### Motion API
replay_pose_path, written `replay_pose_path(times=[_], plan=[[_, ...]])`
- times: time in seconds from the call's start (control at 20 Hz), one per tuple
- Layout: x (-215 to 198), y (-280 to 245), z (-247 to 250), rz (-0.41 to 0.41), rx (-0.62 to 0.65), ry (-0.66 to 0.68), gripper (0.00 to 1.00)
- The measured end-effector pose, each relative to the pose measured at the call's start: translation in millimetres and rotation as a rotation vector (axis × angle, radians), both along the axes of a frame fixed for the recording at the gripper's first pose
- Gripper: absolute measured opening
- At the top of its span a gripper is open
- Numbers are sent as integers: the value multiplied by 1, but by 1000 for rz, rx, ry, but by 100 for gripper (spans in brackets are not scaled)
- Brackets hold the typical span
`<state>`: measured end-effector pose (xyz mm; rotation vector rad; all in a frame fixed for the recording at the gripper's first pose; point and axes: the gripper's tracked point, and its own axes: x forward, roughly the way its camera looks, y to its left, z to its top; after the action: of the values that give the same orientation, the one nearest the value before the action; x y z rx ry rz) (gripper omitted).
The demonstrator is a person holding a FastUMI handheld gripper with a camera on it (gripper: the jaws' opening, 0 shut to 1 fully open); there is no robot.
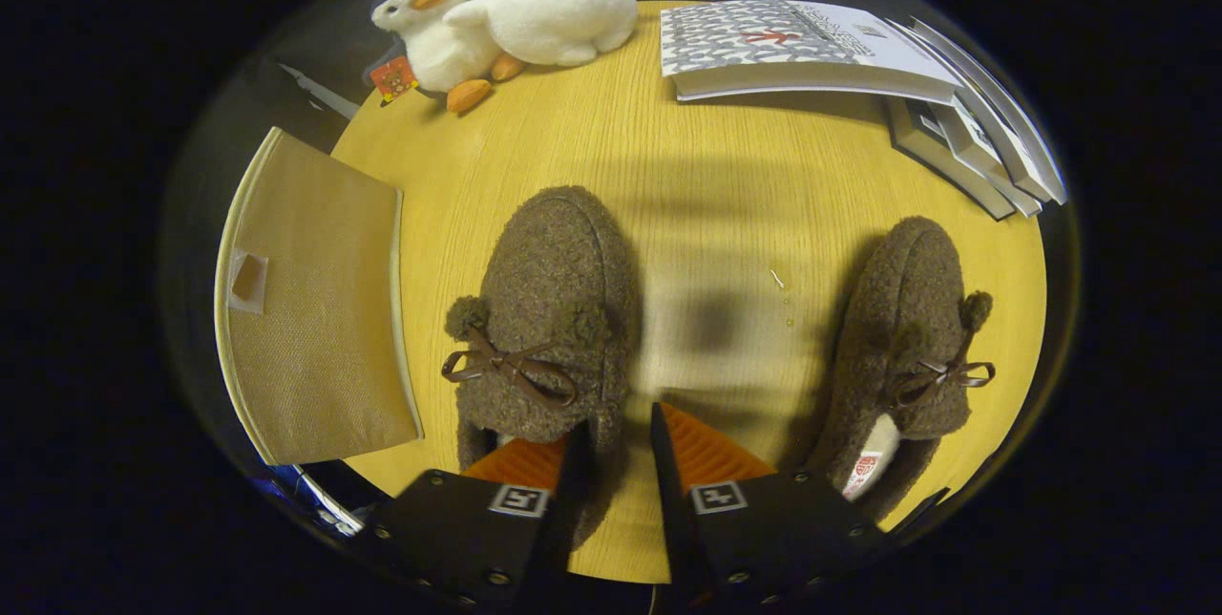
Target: Open the storage box then place both shoes into the box .Put the left shoe in first, then the right shoe, with the right side of both shoes facing outward in a uniform manner.
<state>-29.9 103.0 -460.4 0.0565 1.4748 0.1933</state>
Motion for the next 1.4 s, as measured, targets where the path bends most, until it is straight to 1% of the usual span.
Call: replay_pose_path(times=[0.05,0.1,0.15,0.2,0.35,0.55,0.65,0.85,0.95,1.1,1.25,1.4], plan=[[-3,2,-2,-29,6,18,25],[-1,4,1,-16,17,18,5],[0,5,4,-16,29,9,5],[0,7,9,-15,43,14,0],[-3,15,29,-42,97,44,0],[10,29,84,-33,158,-15,0],[19,39,119,-8,187,-61,0],[41,72,185,73,243,-158,0],[47,97,207,124,275,-184,0],[56,141,227,244,296,-216,0],[53,191,226,379,304,-213,0],[43,233,207,506,286,-186,0]])
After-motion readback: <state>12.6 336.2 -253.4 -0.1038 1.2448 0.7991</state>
